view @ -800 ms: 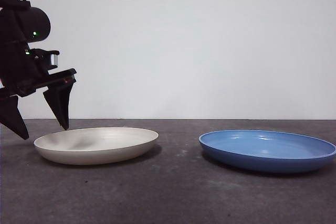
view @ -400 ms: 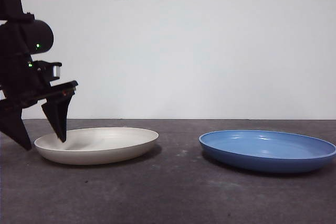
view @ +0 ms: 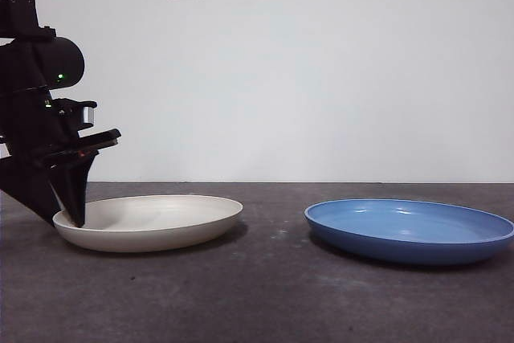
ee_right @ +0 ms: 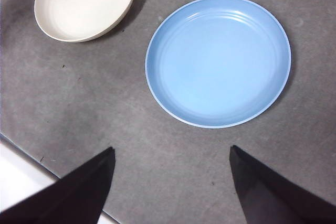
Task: Pick up the white plate, put it on the blue plate, put it on desk
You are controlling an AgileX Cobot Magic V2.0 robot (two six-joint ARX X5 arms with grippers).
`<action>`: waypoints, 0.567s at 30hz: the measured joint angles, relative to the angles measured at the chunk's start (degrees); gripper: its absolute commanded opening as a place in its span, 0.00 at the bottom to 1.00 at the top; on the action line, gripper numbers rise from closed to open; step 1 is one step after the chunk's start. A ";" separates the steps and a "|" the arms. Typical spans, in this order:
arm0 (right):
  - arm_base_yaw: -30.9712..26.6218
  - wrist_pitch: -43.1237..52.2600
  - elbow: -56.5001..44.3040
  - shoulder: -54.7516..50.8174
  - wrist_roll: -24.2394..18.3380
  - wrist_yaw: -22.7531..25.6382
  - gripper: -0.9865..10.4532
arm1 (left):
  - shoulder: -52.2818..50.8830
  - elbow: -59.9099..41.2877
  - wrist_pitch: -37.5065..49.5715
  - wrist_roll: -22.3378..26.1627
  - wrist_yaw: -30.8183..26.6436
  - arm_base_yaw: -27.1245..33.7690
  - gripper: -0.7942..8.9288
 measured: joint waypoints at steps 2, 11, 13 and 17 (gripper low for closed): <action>0.00 0.00 0.00 0.00 0.00 0.00 0.39 | 0.00 0.00 0.00 -0.04 0.20 0.00 0.09; 0.00 0.52 0.00 0.00 0.00 0.00 0.39 | -5.16 0.09 -0.13 -1.05 0.37 -0.09 0.09; 0.00 0.52 0.00 0.00 0.00 0.00 0.39 | -7.82 0.09 -0.26 -1.11 0.31 -0.17 0.09; 0.00 0.52 0.00 0.00 0.00 0.00 0.39 | -13.00 0.09 -0.48 -1.68 2.78 -1.18 0.09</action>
